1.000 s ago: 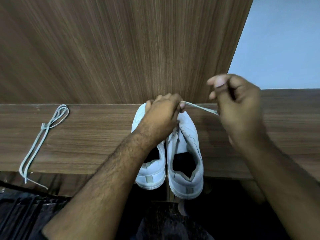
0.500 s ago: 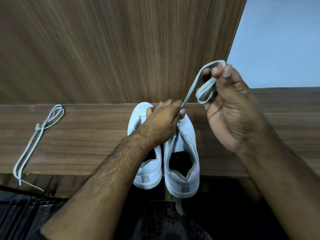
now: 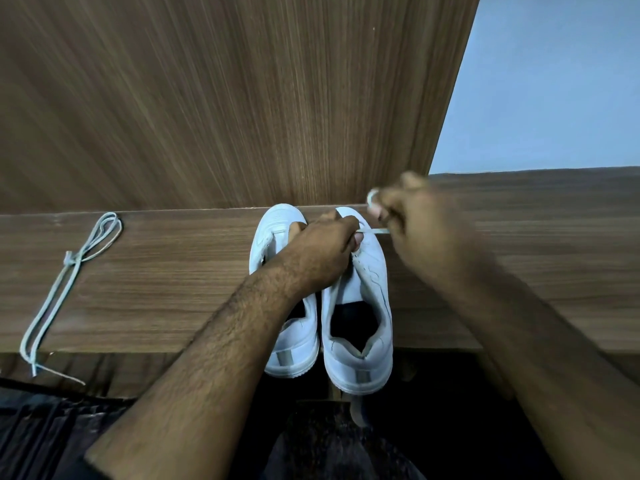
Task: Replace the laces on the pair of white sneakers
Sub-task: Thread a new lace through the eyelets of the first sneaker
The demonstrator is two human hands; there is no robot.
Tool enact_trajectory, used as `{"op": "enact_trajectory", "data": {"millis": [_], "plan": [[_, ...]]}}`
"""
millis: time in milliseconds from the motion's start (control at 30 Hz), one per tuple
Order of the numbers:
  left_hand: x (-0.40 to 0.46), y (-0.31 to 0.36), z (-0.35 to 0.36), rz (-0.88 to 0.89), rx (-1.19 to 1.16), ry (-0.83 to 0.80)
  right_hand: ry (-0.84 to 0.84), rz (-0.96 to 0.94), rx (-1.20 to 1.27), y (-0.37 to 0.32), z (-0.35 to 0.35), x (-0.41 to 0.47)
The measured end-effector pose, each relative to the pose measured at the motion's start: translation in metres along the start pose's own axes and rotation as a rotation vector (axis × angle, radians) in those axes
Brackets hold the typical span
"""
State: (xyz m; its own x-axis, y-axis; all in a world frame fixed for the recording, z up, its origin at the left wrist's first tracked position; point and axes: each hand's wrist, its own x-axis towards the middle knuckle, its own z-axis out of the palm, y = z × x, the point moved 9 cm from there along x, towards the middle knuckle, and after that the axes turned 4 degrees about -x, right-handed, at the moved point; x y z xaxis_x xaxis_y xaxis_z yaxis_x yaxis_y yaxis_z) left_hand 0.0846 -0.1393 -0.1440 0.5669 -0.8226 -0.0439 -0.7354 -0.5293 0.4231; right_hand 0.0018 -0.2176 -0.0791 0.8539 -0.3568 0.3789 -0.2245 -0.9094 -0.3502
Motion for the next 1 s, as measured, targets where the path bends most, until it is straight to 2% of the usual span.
{"op": "enact_trajectory", "data": {"millis": [67, 133, 200, 267, 467, 533, 567, 600, 700, 767, 800, 900, 1000], "plan": [[0.001, 0.0, 0.001, 0.0, 0.046, 0.0, -0.346, 0.109, -0.224, 0.01, 0.037, -0.008], [0.001, 0.0, 0.002, 0.004, 0.079, 0.0, -0.487, 0.154, -0.207, 0.012, 0.053, -0.017], [0.002, -0.001, 0.001, 0.013, 0.053, 0.011, -0.432, 0.161, -0.105, 0.011, 0.047, -0.016], [0.002, -0.003, 0.001, 0.021, -0.004, 0.005, -0.294, 0.201, 0.124, 0.015, 0.037, -0.011], [0.0, -0.004, -0.002, 0.034, -0.125, 0.002, 0.067, 0.139, 1.385, -0.002, 0.001, -0.003], [0.001, -0.003, -0.002, 0.053, -0.115, -0.003, 0.148, 0.118, 1.615, -0.001, -0.014, 0.001], [0.001, -0.004, -0.001, 0.061, -0.101, -0.001, 0.171, 0.129, 1.588, 0.003, -0.017, 0.002], [0.002, -0.004, -0.001, 0.067, -0.089, 0.004, 0.191, 0.15, 1.457, 0.008, -0.017, 0.001], [0.004, -0.004, -0.001, 0.088, -0.078, 0.026, 0.183, 0.104, 0.609, 0.017, -0.015, -0.004], [0.004, -0.002, 0.0, 0.106, -0.065, 0.036, 0.029, 0.06, 0.153, 0.014, 0.004, -0.002], [0.004, -0.001, 0.0, 0.114, -0.057, 0.038, -0.097, 0.072, 0.021, 0.014, 0.017, -0.001], [0.005, 0.001, 0.004, 0.124, -0.045, 0.03, -0.453, 0.168, -0.117, 0.013, 0.051, -0.008], [0.007, 0.001, 0.006, 0.139, -0.026, 0.027, -0.514, 0.209, -0.149, 0.015, 0.06, -0.012]]}}
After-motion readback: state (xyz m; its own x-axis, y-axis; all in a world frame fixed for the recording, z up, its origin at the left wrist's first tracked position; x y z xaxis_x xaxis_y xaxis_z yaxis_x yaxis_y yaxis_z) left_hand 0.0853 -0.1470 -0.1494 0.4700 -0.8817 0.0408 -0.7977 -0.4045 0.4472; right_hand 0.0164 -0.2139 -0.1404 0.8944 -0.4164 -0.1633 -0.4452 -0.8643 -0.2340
